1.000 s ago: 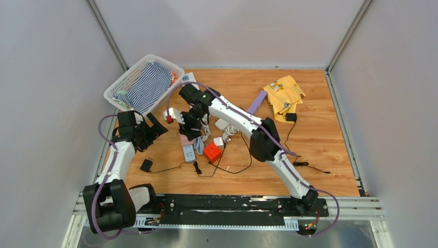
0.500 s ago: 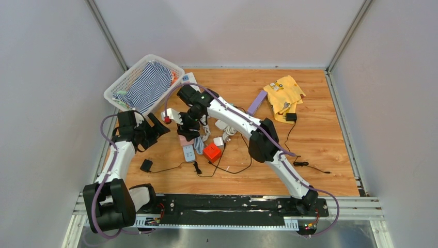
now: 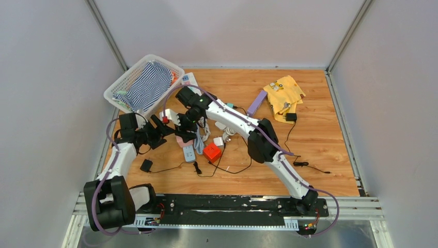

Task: Insert the plug
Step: Insert the plug into the socket.

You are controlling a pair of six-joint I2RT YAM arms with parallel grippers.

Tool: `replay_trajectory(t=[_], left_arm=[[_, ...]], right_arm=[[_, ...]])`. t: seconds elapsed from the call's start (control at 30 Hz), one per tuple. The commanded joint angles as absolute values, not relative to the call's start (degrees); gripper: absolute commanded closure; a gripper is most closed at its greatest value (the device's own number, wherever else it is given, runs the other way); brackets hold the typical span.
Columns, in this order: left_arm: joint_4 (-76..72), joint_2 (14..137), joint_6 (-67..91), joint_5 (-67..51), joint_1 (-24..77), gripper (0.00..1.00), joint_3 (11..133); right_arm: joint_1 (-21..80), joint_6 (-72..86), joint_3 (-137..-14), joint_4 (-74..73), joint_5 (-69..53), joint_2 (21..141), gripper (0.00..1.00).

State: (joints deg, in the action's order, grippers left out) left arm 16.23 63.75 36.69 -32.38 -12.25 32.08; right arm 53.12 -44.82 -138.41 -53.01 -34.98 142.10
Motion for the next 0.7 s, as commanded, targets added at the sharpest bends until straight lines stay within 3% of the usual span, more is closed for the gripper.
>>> replay_trajectory(t=[0.0, 0.23, 0.67], left_arm=[[13.9, 65.7, 38.1, -36.5, -12.7, 0.25, 31.5], [13.1, 68.5, 37.5, -38.3, -12.7, 0.32, 31.1], [12.2, 71.6, 36.4, -37.1, -12.5, 0.41, 29.8]], right_arm=[[53.5, -43.3, -130.2, -51.0, -32.6, 144.1, 0.84], [51.6, -40.3, -118.3, -46.1, -34.9, 141.4, 0.85], [50.3, -37.1, -107.0, -40.4, -32.1, 138.7, 0.89]])
